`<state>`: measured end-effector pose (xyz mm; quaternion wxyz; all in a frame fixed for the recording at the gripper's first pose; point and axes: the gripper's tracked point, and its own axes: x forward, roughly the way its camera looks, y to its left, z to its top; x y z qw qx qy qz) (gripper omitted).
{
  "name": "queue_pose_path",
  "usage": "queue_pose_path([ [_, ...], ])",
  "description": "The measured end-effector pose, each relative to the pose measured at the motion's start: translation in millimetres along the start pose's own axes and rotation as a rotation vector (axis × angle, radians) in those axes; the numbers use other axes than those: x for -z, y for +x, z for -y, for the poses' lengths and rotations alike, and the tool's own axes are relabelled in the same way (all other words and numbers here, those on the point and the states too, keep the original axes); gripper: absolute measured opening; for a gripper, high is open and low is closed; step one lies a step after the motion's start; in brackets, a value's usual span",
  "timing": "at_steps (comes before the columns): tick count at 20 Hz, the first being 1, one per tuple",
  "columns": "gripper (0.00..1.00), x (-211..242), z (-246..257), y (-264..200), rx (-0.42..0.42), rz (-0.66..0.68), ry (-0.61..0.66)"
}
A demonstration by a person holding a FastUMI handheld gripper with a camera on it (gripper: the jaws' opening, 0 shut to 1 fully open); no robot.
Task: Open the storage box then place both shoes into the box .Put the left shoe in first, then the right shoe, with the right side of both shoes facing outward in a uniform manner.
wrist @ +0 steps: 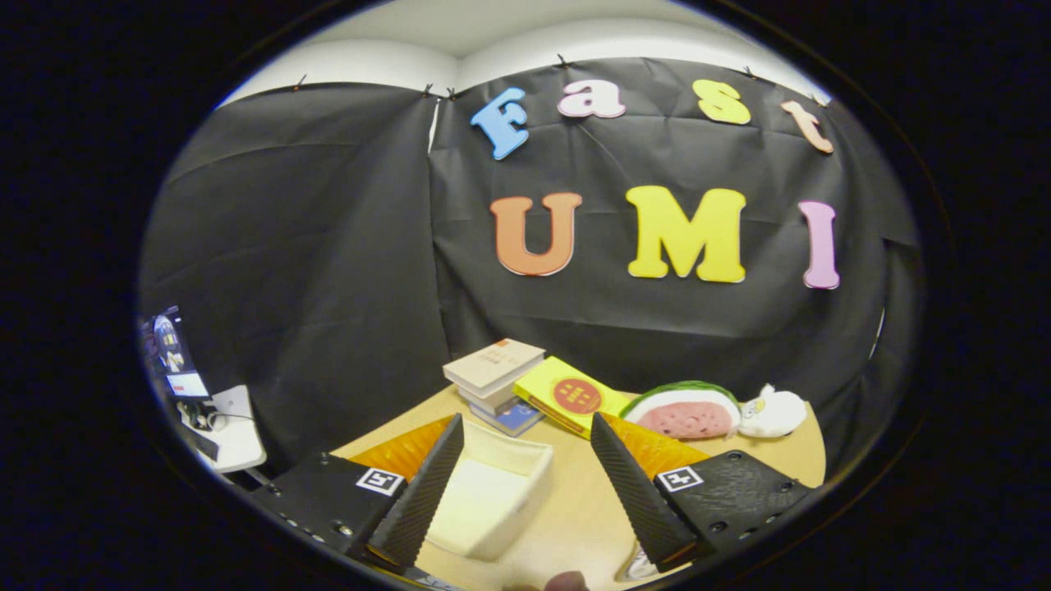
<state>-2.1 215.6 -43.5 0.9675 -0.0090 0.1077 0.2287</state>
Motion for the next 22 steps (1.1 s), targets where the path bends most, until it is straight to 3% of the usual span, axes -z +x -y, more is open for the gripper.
queue_pose_path([
  [5, 0.96, 38, 113, -29, 0.112, -0.024, 0.013],
  [10, 0.96, 105, 183, -45, 0.188, -0.123, 0.062],
  [13, 0.96, 156, 204, -48, 0.214, -0.213, 0.069],
  [18, 0.96, 247, 197, -40, 0.202, -0.403, 0.116],
  [22, 0.96, 294, 201, -19, 0.203, -0.495, 0.168],
])
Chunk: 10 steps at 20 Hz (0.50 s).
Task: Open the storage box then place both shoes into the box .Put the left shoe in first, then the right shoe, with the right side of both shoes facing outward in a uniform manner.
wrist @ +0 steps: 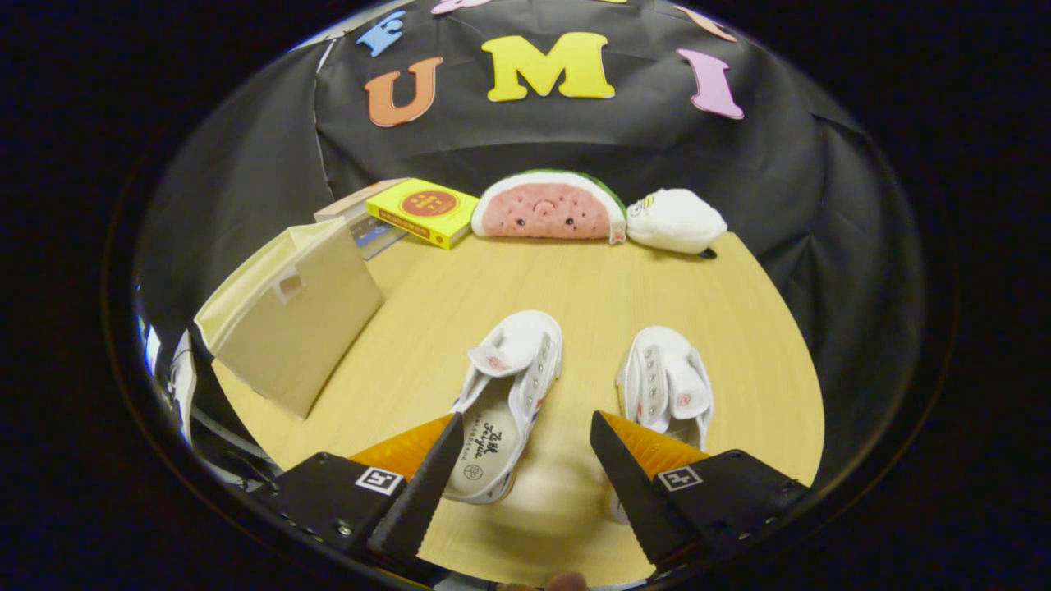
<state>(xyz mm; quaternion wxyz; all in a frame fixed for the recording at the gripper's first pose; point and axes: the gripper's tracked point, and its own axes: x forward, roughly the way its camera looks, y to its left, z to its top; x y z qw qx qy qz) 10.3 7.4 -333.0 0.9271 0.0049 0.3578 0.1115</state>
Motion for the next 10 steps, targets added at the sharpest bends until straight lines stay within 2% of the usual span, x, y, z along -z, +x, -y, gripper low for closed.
queue_pose_path([
  [4, 0.95, 13, 3, 42, -0.017, -0.096, 0.037],
  [5, 0.90, 15, 3, 49, -0.023, -0.121, 0.063],
  [6, 0.85, 15, 4, 55, -0.021, -0.139, 0.087],
  [10, 0.45, 11, -5, 63, -0.052, -0.183, 0.144],
])
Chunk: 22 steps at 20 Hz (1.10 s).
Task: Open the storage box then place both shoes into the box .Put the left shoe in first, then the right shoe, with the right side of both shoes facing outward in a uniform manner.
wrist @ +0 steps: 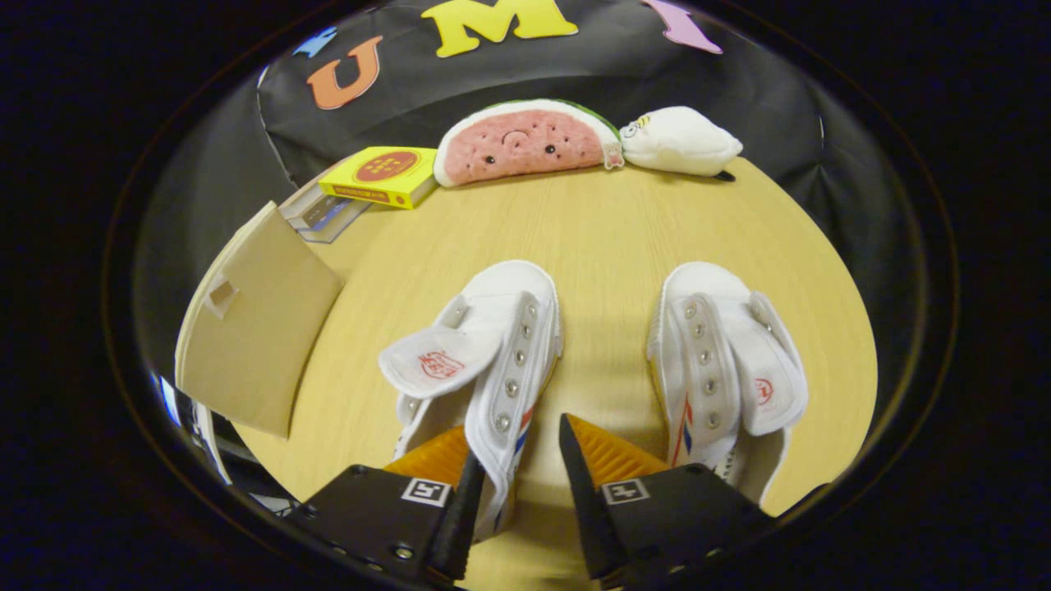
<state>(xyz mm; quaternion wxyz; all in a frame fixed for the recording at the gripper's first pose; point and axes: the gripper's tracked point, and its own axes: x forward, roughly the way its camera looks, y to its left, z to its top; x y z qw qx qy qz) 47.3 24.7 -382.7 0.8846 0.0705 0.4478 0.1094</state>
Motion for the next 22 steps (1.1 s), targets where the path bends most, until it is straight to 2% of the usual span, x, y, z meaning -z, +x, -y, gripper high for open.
queue_pose_path([
  [1, 0.34, 0, -4, 0, -0.002, -0.014, 0.007],
  [5, 0.06, -1, -1, -4, 0.027, -0.055, 0.054],
  [6, 0.07, -1, -3, -1, 0.024, -0.050, 0.097],
  [7, 0.00, -2, -1, -1, 0.026, -0.066, 0.121],
  [14, 0.00, -9, -14, -22, 0.015, -0.055, 0.243],
  [22, 0.00, -14, -64, -55, -0.024, -0.039, 0.369],
])
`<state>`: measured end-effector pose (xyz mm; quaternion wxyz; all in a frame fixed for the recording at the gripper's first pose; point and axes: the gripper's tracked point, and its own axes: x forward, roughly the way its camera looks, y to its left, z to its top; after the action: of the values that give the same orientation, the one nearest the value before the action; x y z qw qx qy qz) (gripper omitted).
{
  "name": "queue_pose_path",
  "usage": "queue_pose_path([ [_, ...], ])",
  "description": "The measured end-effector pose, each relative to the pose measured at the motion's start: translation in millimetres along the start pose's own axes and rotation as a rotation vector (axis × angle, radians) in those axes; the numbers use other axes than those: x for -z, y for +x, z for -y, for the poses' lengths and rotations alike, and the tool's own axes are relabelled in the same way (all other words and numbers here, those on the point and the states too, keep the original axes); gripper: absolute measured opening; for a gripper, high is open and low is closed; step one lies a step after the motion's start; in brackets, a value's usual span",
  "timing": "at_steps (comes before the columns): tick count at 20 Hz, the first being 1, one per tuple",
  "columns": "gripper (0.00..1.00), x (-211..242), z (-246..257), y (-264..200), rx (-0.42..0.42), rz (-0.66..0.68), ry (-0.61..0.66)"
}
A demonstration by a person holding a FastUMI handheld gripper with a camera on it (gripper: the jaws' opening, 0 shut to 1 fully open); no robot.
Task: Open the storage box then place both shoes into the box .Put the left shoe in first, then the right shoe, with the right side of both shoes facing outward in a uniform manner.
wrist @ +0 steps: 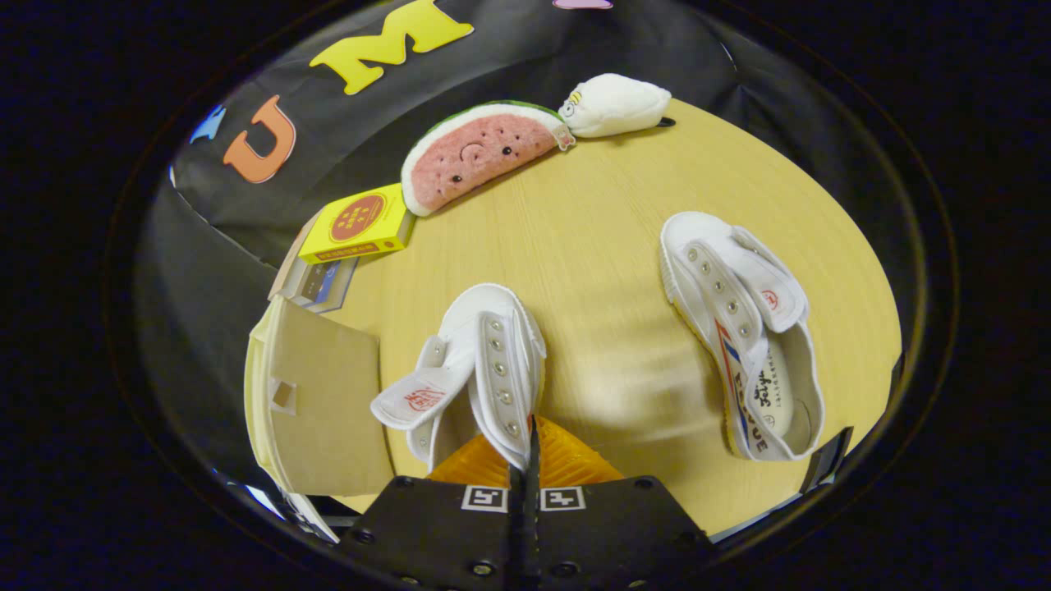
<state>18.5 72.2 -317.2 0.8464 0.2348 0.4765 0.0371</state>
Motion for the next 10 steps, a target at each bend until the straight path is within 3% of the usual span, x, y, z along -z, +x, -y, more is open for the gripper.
queue_pose_path([
  [10, 0.00, -7, -110, -76, -0.088, 0.113, 0.110],
])
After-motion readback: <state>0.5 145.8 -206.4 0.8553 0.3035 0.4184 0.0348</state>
